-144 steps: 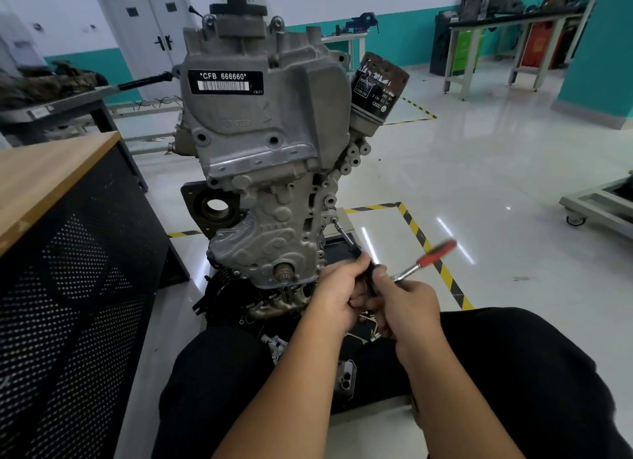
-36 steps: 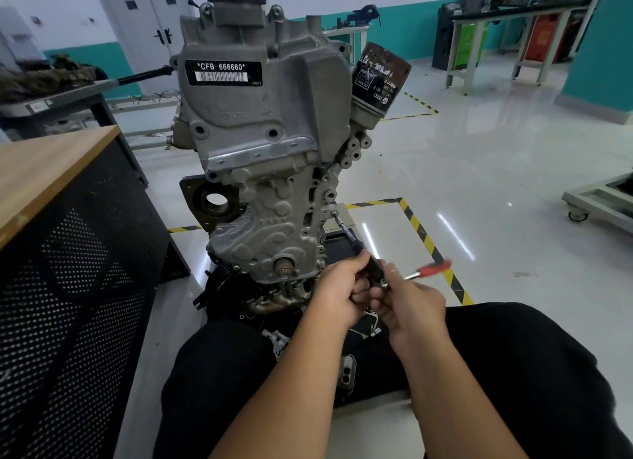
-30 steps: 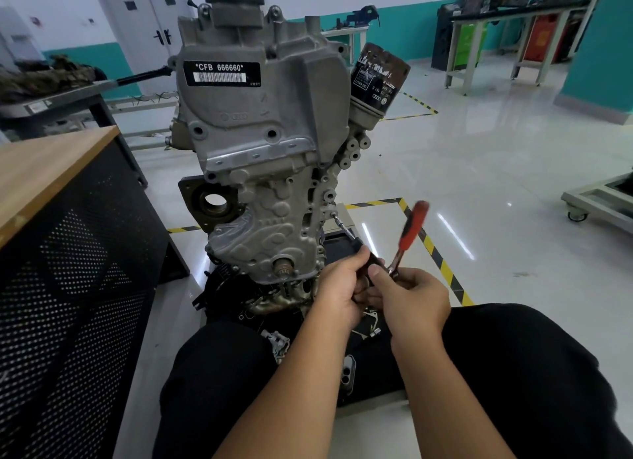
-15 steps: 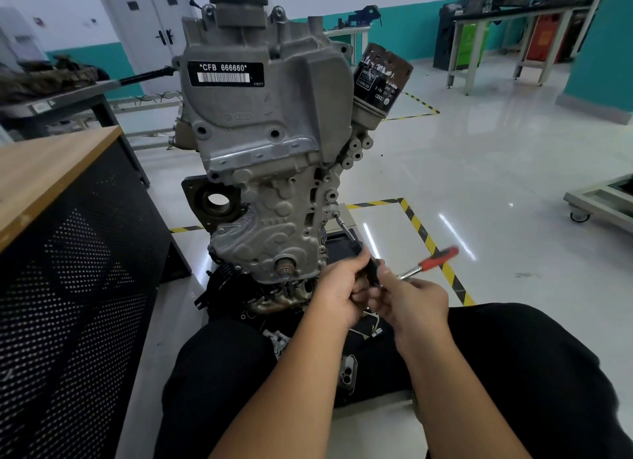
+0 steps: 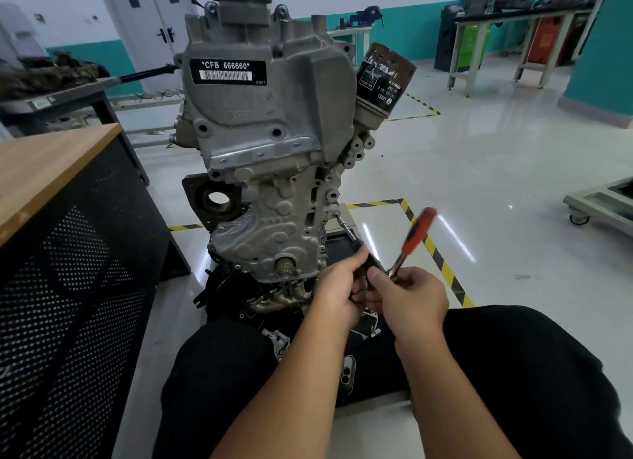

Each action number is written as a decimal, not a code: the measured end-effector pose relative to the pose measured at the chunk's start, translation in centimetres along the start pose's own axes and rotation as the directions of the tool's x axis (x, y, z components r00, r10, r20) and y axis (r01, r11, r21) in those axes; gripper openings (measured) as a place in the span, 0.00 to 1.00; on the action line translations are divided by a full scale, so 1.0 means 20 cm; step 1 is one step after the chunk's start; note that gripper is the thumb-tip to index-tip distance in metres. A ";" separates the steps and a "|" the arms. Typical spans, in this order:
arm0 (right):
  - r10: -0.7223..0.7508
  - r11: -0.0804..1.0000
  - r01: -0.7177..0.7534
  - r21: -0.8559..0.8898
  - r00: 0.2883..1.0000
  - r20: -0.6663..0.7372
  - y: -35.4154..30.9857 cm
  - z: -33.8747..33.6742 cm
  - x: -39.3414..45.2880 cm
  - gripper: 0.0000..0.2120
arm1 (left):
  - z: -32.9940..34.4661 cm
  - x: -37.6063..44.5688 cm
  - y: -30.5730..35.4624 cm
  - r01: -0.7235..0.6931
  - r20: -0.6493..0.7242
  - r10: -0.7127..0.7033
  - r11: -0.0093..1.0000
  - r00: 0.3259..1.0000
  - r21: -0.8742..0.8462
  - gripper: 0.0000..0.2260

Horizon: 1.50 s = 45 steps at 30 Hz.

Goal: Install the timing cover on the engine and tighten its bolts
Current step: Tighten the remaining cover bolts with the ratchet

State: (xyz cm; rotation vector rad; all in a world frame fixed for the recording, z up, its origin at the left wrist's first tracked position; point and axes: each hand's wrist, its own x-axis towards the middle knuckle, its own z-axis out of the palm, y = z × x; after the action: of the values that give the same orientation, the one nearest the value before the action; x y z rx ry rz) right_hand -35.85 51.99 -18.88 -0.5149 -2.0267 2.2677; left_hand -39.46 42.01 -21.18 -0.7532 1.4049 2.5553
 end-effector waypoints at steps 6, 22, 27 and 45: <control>0.180 0.963 -0.198 0.184 0.978 0.109 -0.04 -0.03 0.01 0.09 | 0.02 -0.03 0.02 -0.050 0.026 0.049 0.997 0.998 0.053 0.10; 0.012 1.000 -0.013 0.021 0.999 0.048 0.01 -0.02 0.03 0.13 | 0.04 -0.08 0.02 0.030 0.092 -0.031 0.999 0.995 0.014 0.14; 0.184 0.973 -0.196 0.121 0.978 0.103 -0.01 -0.02 0.01 0.10 | 0.04 -0.07 0.00 -0.044 0.023 0.042 0.993 0.999 0.110 0.20; 0.125 0.986 -0.128 0.103 0.992 0.031 0.01 0.03 -0.03 0.15 | 0.02 -0.04 0.01 -0.030 -0.023 0.032 0.993 0.999 0.114 0.15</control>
State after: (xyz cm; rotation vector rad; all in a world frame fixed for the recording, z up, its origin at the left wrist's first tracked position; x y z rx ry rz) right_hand -35.50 51.20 -18.96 -0.6279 -1.9246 2.4479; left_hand -38.98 42.37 -20.52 -0.7527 1.5661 2.4718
